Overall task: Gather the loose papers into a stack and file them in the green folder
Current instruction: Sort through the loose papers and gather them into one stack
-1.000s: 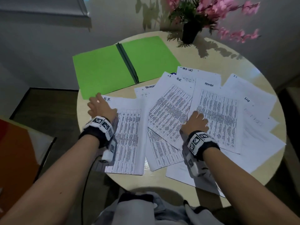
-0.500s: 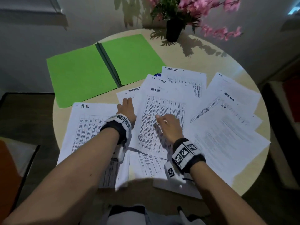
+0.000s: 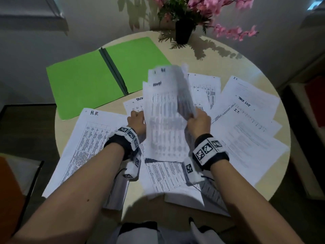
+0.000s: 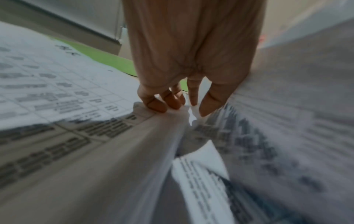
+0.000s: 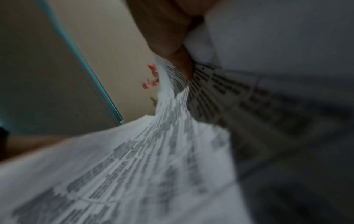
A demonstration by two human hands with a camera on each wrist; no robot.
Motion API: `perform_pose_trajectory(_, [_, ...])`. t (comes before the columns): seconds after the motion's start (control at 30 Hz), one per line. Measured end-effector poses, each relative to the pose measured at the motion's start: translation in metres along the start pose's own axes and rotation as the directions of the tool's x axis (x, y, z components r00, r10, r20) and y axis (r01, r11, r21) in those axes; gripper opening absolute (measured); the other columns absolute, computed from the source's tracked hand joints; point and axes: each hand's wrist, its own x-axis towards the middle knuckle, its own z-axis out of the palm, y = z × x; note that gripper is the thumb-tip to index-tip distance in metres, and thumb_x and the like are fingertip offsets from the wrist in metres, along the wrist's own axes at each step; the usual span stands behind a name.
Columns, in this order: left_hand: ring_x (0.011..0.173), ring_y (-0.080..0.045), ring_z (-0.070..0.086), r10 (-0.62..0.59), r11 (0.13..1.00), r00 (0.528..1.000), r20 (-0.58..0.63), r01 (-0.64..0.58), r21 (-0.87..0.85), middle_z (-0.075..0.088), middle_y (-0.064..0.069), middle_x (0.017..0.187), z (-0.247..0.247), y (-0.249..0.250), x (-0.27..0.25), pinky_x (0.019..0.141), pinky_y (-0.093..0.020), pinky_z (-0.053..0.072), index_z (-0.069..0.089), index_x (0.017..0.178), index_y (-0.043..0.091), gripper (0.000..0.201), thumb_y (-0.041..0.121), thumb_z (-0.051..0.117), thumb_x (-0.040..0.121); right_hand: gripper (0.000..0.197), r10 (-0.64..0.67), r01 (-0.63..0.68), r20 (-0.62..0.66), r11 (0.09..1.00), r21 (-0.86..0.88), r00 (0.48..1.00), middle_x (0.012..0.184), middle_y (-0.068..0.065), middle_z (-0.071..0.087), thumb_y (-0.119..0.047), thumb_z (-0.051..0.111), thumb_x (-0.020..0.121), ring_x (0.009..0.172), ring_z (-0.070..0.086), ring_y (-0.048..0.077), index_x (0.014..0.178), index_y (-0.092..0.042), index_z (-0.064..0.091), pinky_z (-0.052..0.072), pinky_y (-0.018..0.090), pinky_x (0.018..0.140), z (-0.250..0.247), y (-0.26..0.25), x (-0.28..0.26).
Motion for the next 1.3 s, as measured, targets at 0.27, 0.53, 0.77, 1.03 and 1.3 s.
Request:
perform_pose_trajectory(0.27, [0.128, -0.033, 0.035, 0.201, 0.969, 0.973, -0.11, -0.182, 0.166, 0.039, -0.015, 0.136, 0.019, 0.064, -0.033, 0.099, -0.045, 0.037, 0.047, 0.128, 0.008, 0.038, 0.016, 0.045, 0.091, 0.033, 0.353, -0.217, -0.482, 0.923, 0.316, 0.802, 0.123, 0.021, 0.061, -0.003, 0.04, 0.092, 0.113, 0.057, 0.034, 0.12, -0.002, 0.058, 0.044, 0.033, 0.088, -0.11, 0.053, 0.016])
perform_pose_trajectory(0.53, [0.125, -0.034, 0.034, 0.242, 0.9, 0.959, 0.151, -0.28, 0.334, 0.032, -0.015, 0.139, 0.094, 0.135, -0.06, 0.097, -0.046, 0.039, 0.039, 0.129, 0.003, 0.063, 0.04, 0.061, 0.083, 0.044, 0.72, -0.564, -0.35, 0.69, 0.453, 0.6, 0.138, 0.021, 0.05, -0.005, 0.041, 0.09, 0.125, 0.049, 0.035, 0.133, 0.002, 0.045, 0.04, 0.036, 0.102, -0.149, 0.151, -0.004])
perform_pose_trajectory(0.77, [0.118, -0.033, 0.043, 0.196, 0.97, 0.978, -0.071, -0.183, 0.159, 0.044, -0.018, 0.127, 0.089, 0.155, -0.054, 0.096, -0.04, 0.043, 0.059, 0.111, -0.002, 0.03, 0.014, 0.037, 0.096, 0.041, 0.705, -0.529, -0.294, 0.69, 0.495, 0.645, 0.13, 0.02, 0.057, 0.0, 0.039, 0.089, 0.113, 0.057, 0.034, 0.128, 0.003, 0.049, 0.045, 0.031, 0.086, -0.148, 0.163, -0.003])
perform_pose_trajectory(1.03, [0.132, -0.034, 0.04, 0.054, 0.911, 0.981, 0.185, 0.027, -0.411, 0.035, -0.019, 0.147, 0.081, 0.17, -0.036, 0.102, -0.038, 0.037, 0.026, 0.141, 0.0, 0.057, 0.031, 0.043, 0.096, 0.036, 0.578, -0.517, -0.138, 0.796, 0.316, 0.805, 0.119, 0.02, 0.057, -0.002, 0.042, 0.088, 0.097, 0.056, 0.03, 0.122, 0.009, 0.051, 0.039, 0.025, 0.08, -0.117, 0.157, 0.013])
perform_pose_trajectory(1.3, [0.071, -0.021, 0.048, 0.358, 0.887, 0.924, -0.133, -0.381, -0.261, 0.054, -0.01, 0.072, 0.057, 0.19, -0.061, 0.062, -0.025, 0.036, 0.058, 0.086, 0.007, 0.019, -0.001, 0.041, 0.089, 0.076, 0.477, -0.431, -0.205, 0.872, 0.234, 0.855, 0.145, 0.019, 0.029, -0.01, 0.062, 0.076, 0.131, 0.031, 0.037, 0.14, -0.011, 0.022, 0.032, 0.05, 0.109, -0.102, 0.151, 0.014])
